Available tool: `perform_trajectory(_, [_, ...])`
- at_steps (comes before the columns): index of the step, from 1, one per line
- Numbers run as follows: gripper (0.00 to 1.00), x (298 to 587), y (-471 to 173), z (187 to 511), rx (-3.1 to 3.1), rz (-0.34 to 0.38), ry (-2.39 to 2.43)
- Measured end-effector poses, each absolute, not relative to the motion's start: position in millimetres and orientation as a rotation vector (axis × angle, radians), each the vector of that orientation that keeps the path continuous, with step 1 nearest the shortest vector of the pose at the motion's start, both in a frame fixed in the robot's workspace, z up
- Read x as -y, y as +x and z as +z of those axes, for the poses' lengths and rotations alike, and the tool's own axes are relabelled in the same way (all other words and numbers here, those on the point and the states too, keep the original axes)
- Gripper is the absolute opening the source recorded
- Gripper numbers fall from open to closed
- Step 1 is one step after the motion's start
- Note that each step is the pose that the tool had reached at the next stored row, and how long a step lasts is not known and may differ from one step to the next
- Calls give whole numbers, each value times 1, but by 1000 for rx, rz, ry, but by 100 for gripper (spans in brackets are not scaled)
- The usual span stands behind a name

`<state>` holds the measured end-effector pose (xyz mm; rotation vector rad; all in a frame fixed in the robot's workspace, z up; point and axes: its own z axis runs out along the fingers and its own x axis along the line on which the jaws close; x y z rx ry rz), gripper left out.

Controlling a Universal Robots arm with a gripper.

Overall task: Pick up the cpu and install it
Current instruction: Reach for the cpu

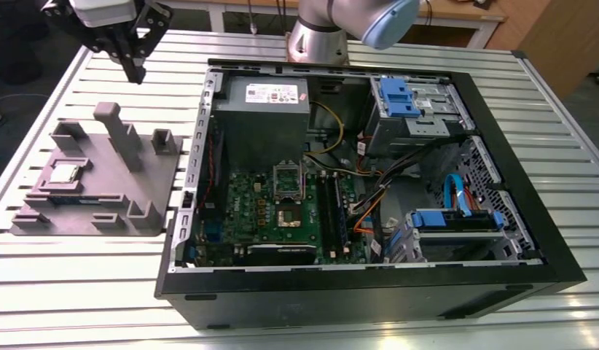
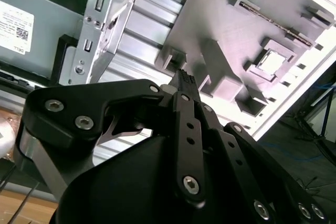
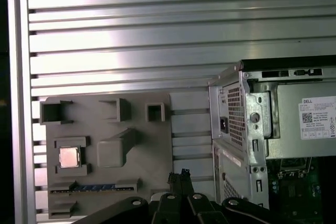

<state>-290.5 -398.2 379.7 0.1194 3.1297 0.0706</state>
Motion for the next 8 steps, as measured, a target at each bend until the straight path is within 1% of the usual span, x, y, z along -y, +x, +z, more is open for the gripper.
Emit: perform_trajectory(8, [10,398,-296,380,-3130,71,119])
